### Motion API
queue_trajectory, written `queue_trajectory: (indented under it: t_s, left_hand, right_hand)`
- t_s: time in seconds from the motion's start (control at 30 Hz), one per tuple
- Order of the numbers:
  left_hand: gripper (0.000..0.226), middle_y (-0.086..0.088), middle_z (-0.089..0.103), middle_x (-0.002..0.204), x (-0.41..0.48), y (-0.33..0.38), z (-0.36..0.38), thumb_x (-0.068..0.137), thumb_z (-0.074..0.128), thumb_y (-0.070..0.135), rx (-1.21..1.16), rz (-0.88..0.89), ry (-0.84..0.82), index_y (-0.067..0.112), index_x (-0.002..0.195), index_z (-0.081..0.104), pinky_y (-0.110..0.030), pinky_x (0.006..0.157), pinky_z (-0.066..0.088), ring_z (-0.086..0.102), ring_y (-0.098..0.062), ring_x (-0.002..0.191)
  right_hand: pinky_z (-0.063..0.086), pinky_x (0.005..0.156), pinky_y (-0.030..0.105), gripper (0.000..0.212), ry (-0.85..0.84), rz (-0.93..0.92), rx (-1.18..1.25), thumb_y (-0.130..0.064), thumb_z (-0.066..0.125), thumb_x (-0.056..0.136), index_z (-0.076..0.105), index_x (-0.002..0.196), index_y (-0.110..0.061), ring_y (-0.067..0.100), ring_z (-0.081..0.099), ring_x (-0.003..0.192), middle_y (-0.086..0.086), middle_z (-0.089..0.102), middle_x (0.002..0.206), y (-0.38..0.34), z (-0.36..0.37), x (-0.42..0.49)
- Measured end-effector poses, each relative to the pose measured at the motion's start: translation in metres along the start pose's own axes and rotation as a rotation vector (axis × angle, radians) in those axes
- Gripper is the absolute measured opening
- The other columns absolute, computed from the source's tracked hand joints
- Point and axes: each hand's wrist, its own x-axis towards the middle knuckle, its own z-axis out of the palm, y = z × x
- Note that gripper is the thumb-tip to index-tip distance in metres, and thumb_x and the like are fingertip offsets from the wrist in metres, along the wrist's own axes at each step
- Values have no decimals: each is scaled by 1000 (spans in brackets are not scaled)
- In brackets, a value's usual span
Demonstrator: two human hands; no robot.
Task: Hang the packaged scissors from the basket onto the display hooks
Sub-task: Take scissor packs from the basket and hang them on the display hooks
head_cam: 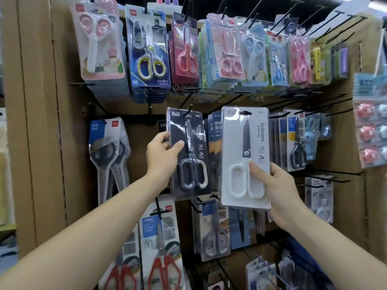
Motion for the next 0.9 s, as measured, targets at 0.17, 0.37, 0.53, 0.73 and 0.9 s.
queue_trajectory:
  t_s: [0.17,0.37,0.53,0.73,0.9]
  left_hand:
    - [19,5,75,88,21,-21,-4,94,76,21,112,-70,58,27,106,63,-32,77,59,75,-19,93]
    - [62,2,60,123,19,-32,-14,88,79,36,531,97,106,24,139,47,-30,91,41,58,-17,112]
    - [70,1,25,157,-3,-35,-27,84,83,33,706,323,-204,37,146,50,-36,114,37,41,-23,138]
    - [92,-8,14,165,-9,-38,-30,87,81,37,708,-50,-422,58,155,23,-43,115,38,42,-40,143]
    - [93,-13,15,166,5,-37,-34,92,77,31,763,-172,-513,65,154,16,-41,116,41,45,-38,139]
  right_hand:
    - [56,98,58,34,-14,-1,-43,-31,74,92,71,124,-20,27,75,106,0,78,114,-1,4,-2]
    - [59,92,48,27,-36,-32,-112,-29,74,90,72,116,-19,23,76,100,-1,79,108,-8,9,-5]
    - [59,90,45,30,-100,-85,-193,-30,76,85,73,112,-18,19,76,98,-2,80,106,-15,14,-4]
    - [60,79,34,19,-162,-141,-293,-24,78,88,76,106,-19,16,77,92,-6,80,100,-22,37,9]
    - [61,80,33,19,-169,-170,-330,-25,79,89,77,106,-19,15,77,92,-5,80,101,-23,52,21]
